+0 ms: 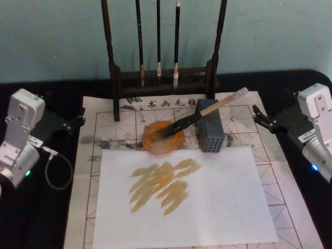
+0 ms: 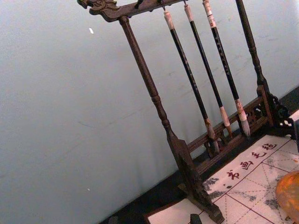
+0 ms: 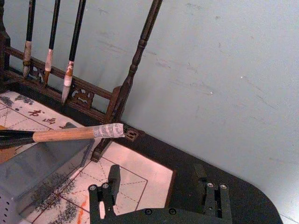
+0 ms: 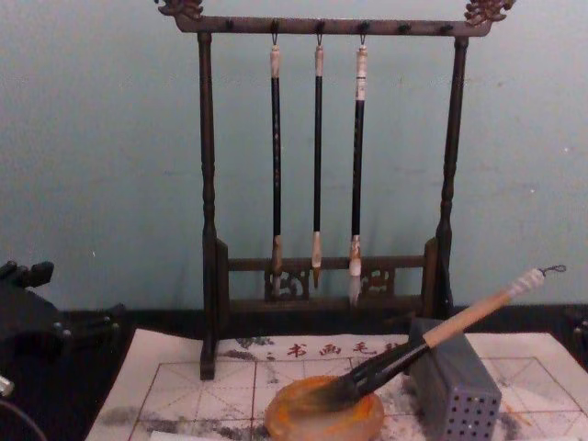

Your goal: Pick up the brush from the inkstone, write on the paper, then place the brush back to its original position.

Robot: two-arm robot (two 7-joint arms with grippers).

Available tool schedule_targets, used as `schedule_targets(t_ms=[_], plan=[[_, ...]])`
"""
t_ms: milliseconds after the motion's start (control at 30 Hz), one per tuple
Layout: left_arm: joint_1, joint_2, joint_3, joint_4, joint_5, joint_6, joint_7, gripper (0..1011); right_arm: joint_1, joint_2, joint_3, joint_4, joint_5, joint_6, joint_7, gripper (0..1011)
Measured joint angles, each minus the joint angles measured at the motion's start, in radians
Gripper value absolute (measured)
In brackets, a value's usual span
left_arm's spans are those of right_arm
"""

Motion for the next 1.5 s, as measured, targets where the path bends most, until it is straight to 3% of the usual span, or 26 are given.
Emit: schedule_targets(t_ms=[467, 633, 867, 900, 1300, 1500], plan=[[0.0, 0.0, 0.0, 0.0, 0.0, 0.0, 0.0, 1001, 0.0, 0.0, 0.0, 0.0, 0.0, 0.0, 0.0, 1000], [0.0, 0.0, 0.0, 0.0, 0.0, 0.0, 0.0, 1001, -0.015, -0.014, 0.029, -0.004, 0.032, -0.006, 0.02, 1000], [0.0, 0.0, 0.0, 0.0, 0.0, 0.0, 0.0, 1001, -0.059, -0.042, 0.09, -0.028, 0.142, -0.008, 0.078, 1000], [0.0, 0.0, 0.0, 0.0, 0.0, 0.0, 0.0, 1001, -0.059, -0.042, 0.09, -0.028, 0.142, -0.008, 0.078, 1000], [0.0, 0.0, 0.0, 0.0, 0.0, 0.0, 0.0, 1001, -0.098, -0.108, 0.165, -0.029, 0.367, 0.02, 0.268, 1000], [0.0, 0.0, 0.0, 0.0, 0.0, 0.0, 0.0, 1001, -0.085, -0.14, 0.18, 0.003, 0.422, 0.039, 0.334, 1000]])
